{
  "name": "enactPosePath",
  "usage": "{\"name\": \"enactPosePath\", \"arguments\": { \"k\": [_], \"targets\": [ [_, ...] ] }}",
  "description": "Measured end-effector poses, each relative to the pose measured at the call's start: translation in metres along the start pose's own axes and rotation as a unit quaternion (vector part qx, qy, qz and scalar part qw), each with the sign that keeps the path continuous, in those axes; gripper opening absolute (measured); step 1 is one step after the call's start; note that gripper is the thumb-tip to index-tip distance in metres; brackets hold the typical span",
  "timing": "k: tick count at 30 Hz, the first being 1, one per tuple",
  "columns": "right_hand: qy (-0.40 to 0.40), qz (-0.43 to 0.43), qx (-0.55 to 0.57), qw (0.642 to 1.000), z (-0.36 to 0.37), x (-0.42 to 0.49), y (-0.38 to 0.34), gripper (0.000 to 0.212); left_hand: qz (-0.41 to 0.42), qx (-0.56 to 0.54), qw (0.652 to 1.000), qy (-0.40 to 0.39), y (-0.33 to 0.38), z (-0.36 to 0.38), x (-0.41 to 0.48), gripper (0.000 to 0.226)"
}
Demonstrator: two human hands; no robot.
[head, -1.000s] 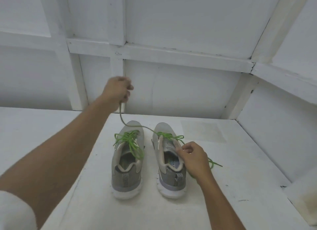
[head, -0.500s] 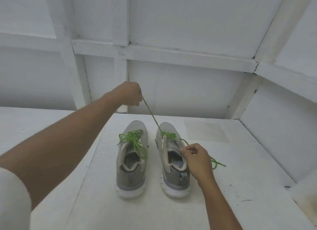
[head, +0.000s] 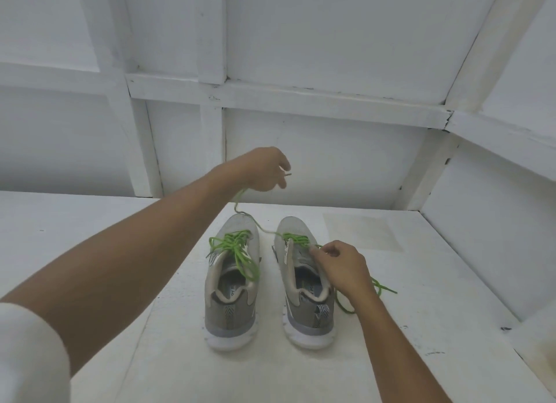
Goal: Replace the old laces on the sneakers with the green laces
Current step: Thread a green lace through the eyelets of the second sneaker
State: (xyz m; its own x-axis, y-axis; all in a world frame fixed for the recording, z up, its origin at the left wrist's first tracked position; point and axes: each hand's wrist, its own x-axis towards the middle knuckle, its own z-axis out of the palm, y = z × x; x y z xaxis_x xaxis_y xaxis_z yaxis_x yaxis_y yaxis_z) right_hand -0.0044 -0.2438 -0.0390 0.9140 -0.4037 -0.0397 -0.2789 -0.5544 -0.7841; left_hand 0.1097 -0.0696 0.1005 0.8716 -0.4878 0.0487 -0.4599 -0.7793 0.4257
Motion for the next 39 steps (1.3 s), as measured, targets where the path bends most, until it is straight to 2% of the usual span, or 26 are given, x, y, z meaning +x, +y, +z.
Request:
{"name": "enactPosePath", "arguments": {
  "k": [3, 6, 8, 12, 15, 25, 39],
  "targets": [
    [-0.018, -0.006, -0.035, 0.999, 0.0, 0.011, -0.001, 0.025, 0.029, -0.027, 0.999, -0.019, 0.016, 0.017, -0.005, 0.039],
    [-0.001, -0.003, -0.019, 1.0, 0.0, 0.017, 0.006, 0.037, 0.027, -0.046, 0.997, -0.056, 0.019, 0.045, -0.005, 0.027],
    [0.002, 0.024, 0.025, 0.999, 0.0, 0.018, 0.011, 0.038, 0.013, -0.065, 0.996, -0.062, 0.017, 0.06, -0.003, 0.021],
    [-0.005, 0.119, 0.153, 0.981, 0.0, 0.021, 0.012, 0.024, 0.01, -0.08, 0.995, -0.063, 0.014, 0.077, -0.002, 0.02],
    [-0.019, 0.147, 0.192, 0.97, 0.001, 0.025, 0.016, 0.022, 0.006, -0.083, 0.995, -0.06, 0.015, 0.091, -0.001, 0.022],
    [-0.036, 0.176, 0.24, 0.954, 0.004, 0.03, 0.025, 0.023, -0.016, -0.076, 0.995, -0.057, 0.01, 0.126, 0.004, 0.02],
    [-0.029, 0.176, 0.249, 0.952, 0.006, 0.033, 0.029, 0.023, -0.009, -0.059, 0.998, -0.034, 0.015, 0.138, 0.005, 0.021]
  ]
}}
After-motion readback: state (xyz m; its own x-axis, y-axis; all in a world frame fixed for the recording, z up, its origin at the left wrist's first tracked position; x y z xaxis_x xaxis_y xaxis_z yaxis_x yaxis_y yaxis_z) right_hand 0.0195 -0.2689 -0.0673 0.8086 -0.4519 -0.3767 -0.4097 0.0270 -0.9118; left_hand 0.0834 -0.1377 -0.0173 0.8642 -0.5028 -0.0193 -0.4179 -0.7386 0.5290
